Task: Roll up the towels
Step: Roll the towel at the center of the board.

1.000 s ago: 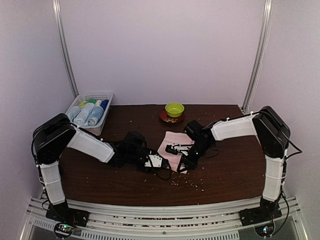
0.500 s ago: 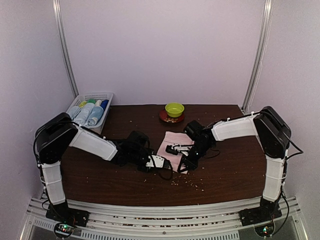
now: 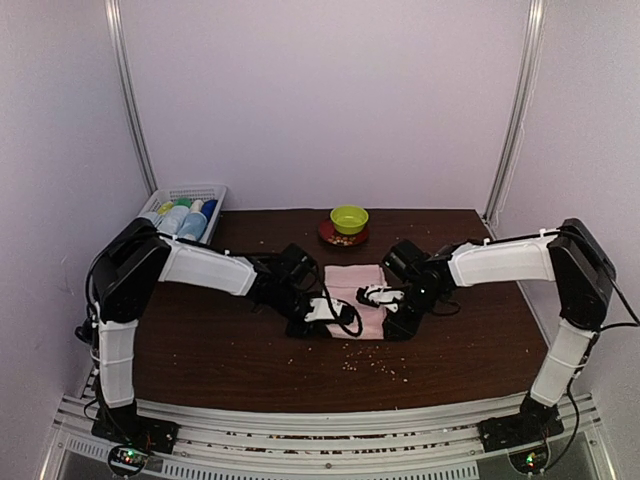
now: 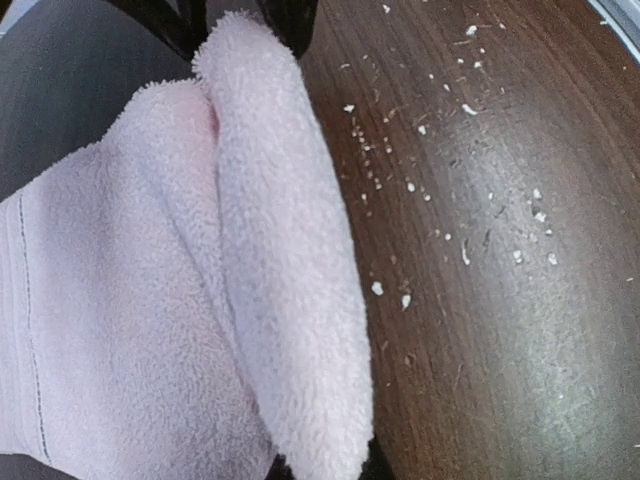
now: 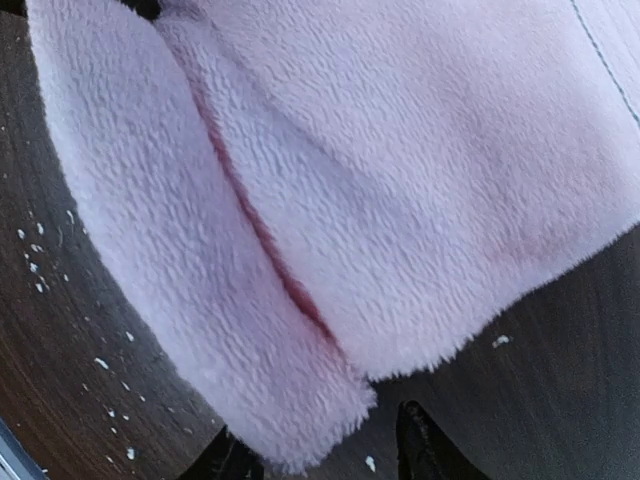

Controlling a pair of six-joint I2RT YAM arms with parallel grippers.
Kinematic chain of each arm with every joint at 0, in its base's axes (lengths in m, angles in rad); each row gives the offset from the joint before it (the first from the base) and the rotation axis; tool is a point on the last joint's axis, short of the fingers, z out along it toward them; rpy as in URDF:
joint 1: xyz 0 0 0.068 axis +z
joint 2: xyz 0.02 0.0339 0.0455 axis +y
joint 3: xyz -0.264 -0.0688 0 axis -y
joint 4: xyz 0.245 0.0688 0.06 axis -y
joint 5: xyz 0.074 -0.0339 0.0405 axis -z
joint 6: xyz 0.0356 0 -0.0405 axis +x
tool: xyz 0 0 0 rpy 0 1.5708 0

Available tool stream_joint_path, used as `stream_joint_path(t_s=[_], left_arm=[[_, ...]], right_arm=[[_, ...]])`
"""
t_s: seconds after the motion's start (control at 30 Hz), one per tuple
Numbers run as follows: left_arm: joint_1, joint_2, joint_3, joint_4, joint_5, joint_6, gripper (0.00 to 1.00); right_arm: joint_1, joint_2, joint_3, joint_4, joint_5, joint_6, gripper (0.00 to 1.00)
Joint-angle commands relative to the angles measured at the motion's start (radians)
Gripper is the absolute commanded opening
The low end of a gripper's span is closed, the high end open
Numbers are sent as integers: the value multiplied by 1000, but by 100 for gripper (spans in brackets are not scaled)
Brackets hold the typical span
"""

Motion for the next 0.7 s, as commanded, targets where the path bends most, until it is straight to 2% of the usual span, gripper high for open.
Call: stream_joint_path(t_s=[0.0,0.07,0.2,0.53,0.67], left_arm=[[7,103,112,-313,106,-67,0],[10,141,165,-382,100,-87,0],[21,180,209,-423,103,-117,0],[66,208,208,-397,170,-186,0],[79,201,169,-346,197,-239,0]], right_arm=[[46,-119,-86,69,225,22,49],[71,-171,-149,137,292,19,53],[91,-254,-242,270,347,33,55],[129,-443,-463,614,518,53,58],[169,-526,-545,746,557,-6,58]])
